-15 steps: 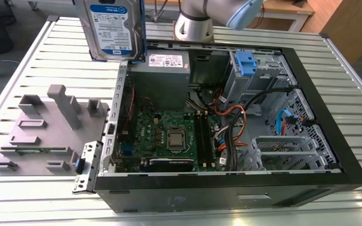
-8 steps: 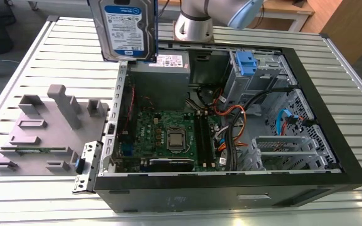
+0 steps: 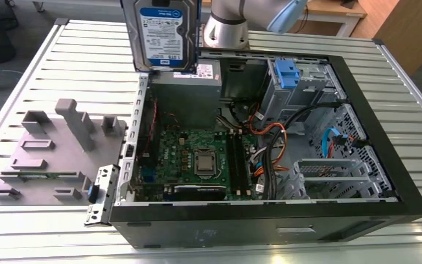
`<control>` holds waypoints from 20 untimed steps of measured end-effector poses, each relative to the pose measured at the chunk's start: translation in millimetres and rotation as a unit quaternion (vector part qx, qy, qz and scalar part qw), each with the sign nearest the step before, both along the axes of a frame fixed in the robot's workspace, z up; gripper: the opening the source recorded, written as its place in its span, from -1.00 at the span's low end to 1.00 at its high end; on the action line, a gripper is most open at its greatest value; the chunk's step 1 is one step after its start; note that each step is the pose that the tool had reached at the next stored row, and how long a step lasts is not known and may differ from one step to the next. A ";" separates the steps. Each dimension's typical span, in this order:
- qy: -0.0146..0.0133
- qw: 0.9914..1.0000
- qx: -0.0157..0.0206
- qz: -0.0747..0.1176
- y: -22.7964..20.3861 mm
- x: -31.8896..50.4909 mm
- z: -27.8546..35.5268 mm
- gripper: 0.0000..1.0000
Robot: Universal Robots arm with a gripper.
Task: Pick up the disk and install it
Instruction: 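Pick up the disk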
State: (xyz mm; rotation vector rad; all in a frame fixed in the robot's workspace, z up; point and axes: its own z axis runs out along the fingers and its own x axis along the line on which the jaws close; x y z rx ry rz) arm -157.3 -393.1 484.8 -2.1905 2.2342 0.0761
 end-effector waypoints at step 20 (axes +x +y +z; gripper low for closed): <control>0.000 1.000 0.000 0.000 0.0 64.0 -0.1 -0.31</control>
